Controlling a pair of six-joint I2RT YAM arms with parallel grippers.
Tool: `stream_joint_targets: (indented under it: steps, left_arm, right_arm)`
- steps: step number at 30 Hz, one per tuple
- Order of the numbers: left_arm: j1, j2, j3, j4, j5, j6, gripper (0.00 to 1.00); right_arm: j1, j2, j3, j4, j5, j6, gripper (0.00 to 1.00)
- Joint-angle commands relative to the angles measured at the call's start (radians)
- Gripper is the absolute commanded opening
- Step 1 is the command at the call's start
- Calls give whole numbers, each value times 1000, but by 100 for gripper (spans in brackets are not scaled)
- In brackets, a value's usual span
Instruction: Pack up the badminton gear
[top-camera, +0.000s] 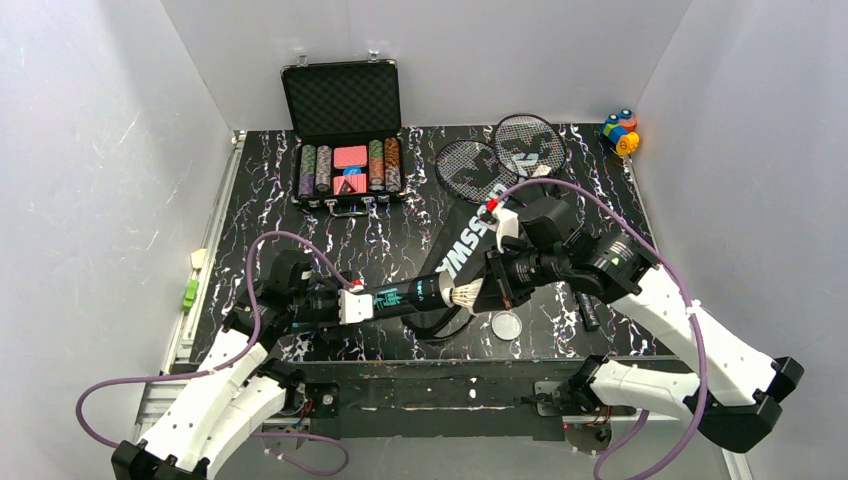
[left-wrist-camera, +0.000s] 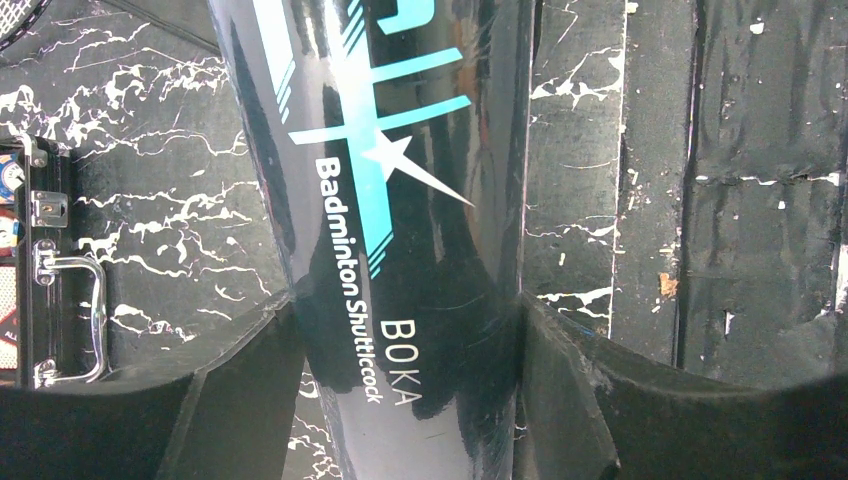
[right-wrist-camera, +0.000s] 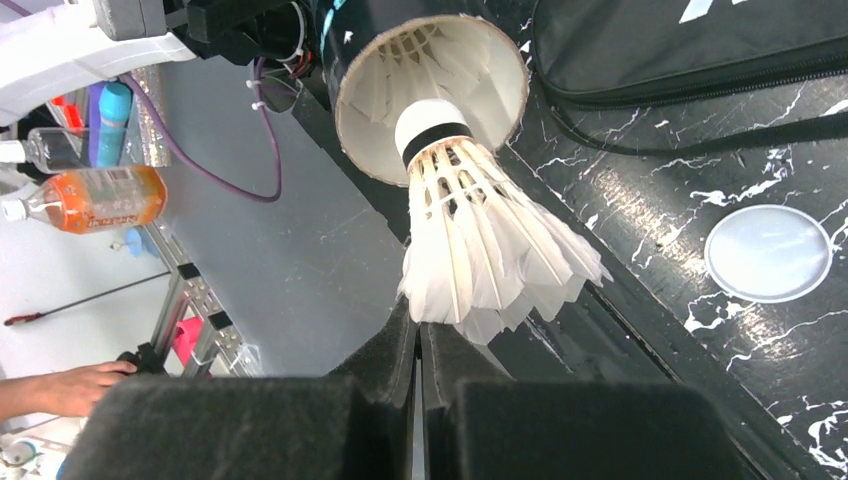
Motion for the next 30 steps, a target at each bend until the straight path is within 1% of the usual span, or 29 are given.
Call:
stream_joint_targets:
  steps: [1,8,10,13,14,16,18,20,22,26,30]
  left_arm:
    - [-4,-13,15,24,45,5,0]
    - [-4,-16,26,-16,68,26,0]
    - [-4,-21,24,-22,68,33,0]
    - [-4,-28,22,-27,71,36,0]
    - [-4,-29,22,-27,73,36,0]
    - [-4,-30,24,-27,77,34,0]
    - [-4,-31,25,-27,79,33,0]
    - [-4,-33,25,-28,78,33,0]
    - [-4,-36,25,-30,78,33,0]
    - [-4,-36,25,-30,78,30,0]
    - [-4,-36,30,-29,78,24,0]
  right_arm:
    - [25,46,71,1,-20,-52,5]
    - [45,145,126,76,-38,-54,7]
    - [53,168,134,91,-38,-53,10]
    - [61,186,130,115,-35,-47,24]
    - [62,184,124,125,-33,-43,31]
    - [62,175,114,147,-28,-35,43]
    - [61,158,113,160,-22,-29,51]
    - [60,131,120,151,1,-25,55]
    - [54,99,131,143,15,-22,58]
    - [37,20,133,123,56,-9,59]
    - [5,-66,64,126,119,22,59]
